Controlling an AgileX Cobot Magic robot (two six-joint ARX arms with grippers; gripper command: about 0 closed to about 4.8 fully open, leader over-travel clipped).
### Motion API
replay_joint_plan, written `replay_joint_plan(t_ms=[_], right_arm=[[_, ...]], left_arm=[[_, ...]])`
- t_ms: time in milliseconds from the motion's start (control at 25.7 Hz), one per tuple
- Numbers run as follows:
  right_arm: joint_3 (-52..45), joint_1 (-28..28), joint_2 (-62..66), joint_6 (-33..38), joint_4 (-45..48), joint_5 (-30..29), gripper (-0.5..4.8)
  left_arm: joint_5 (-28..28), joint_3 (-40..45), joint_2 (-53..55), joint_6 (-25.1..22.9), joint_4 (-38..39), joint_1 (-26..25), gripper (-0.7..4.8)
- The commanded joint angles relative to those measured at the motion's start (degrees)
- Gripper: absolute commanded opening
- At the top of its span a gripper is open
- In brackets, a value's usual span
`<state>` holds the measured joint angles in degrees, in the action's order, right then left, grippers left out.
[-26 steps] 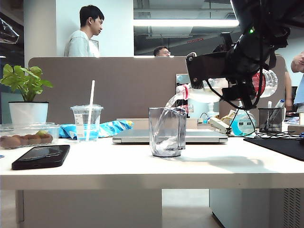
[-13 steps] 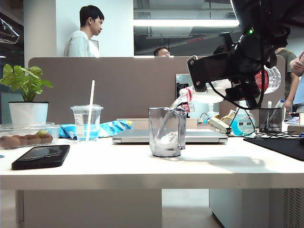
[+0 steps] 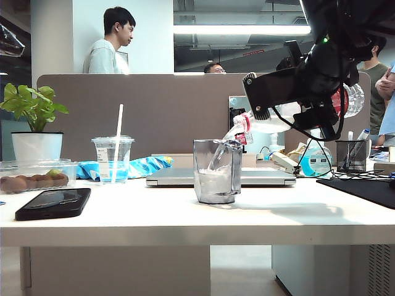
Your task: Pick up the mineral water bottle on the table and pour water into the mug until it's half full.
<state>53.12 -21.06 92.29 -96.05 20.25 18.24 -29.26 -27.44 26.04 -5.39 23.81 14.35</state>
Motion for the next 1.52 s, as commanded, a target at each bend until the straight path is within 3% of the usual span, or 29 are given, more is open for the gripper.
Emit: replay_joint_plan(t_ms=[39, 428, 545, 818, 935, 1051, 1519], right_arm=[[0.5, 0.0, -0.6, 1.3, 1.9, -0.4, 2.68], [-0.1, 0.0, -0.3, 17.4, -1.6, -3.0, 2.69], [-0.7, 0.0, -0.3, 27.9, -1.6, -5.5, 2.69], [-0.9, 0.0, -0.2, 44.0, 0.5, -11.8, 2.68], [-0.9, 0.0, 0.2, 52.3, 3.5, -13.1, 2.69], [-0.9, 0.0, 3.2, 66.6, 9.7, -16.0, 2.69], [-4.7, 0.4, 10.1, 88.8, 34.8, -16.8, 2.68]], left_arm=[[0.1, -0.3, 0.0, -0.2, -0.5, -0.1, -0.05], [0.1, -0.3, 0.0, -0.2, -0.5, -0.1, -0.05], [0.1, -0.3, 0.0, -0.2, -0.5, -0.1, -0.05], [0.1, -0.3, 0.0, -0.2, -0.2, -0.1, -0.05], [0.1, -0.3, 0.0, -0.2, -0.1, -0.1, -0.05], [0.1, -0.3, 0.0, -0.2, 0.4, -0.1, -0.05], [0.1, -0.3, 0.0, -0.2, 2.3, -0.1, -0.05]])
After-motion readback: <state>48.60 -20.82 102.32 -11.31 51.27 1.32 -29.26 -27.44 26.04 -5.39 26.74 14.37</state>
